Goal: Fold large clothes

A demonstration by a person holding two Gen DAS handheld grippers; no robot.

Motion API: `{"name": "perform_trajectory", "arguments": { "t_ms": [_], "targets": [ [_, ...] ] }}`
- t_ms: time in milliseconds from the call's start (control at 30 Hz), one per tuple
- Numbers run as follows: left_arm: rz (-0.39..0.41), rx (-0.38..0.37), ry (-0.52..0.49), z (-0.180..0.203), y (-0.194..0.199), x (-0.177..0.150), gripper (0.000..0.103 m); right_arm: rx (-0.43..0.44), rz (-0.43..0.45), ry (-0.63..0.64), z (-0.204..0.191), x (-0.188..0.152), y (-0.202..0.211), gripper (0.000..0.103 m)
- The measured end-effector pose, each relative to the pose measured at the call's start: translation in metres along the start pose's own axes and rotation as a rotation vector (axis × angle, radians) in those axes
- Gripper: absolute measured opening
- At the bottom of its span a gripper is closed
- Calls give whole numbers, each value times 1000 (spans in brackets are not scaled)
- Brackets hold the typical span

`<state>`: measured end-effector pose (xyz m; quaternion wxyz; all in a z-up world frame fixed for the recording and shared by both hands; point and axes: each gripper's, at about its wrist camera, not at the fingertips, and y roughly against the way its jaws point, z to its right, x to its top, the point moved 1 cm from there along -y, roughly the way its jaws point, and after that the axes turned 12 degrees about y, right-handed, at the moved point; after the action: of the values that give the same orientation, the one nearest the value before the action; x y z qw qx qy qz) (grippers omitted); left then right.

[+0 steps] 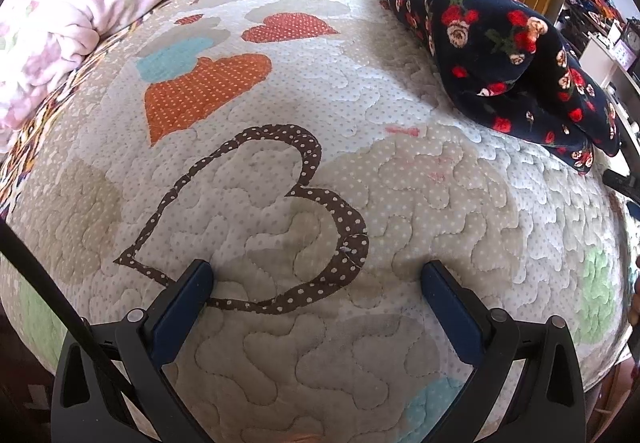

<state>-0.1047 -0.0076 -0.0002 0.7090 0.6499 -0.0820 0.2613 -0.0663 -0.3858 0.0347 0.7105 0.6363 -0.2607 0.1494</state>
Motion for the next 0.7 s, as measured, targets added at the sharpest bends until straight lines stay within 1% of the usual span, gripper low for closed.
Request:
{"name": "perform_trajectory", "arguments": {
  "t_ms": [33,133,233,267,500,633,700],
  "targets": [
    [5,0,3,0,1,-1,103,25,7,-7,-3,-4,5,103],
    [9,-4,4,-1,1,-1,103,57,25,10,-14,-11,16,102],
    [17,-11,3,-2,1,-2,103,128,55,34,-30,-15,31,102],
    [19,-12,3,-2,1,-2,103,136,61,45,-36,-16,35,102],
    [26,-8,-6,-3,2,-3,103,159,111,141,-76,-29,61,102],
    [55,-19,-11,-3,3,-6,103,163,112,184,-95,-40,68,102],
    [56,-20,-4,-4,4,-6,103,161,109,199,-100,-44,69,102]
  ]
}}
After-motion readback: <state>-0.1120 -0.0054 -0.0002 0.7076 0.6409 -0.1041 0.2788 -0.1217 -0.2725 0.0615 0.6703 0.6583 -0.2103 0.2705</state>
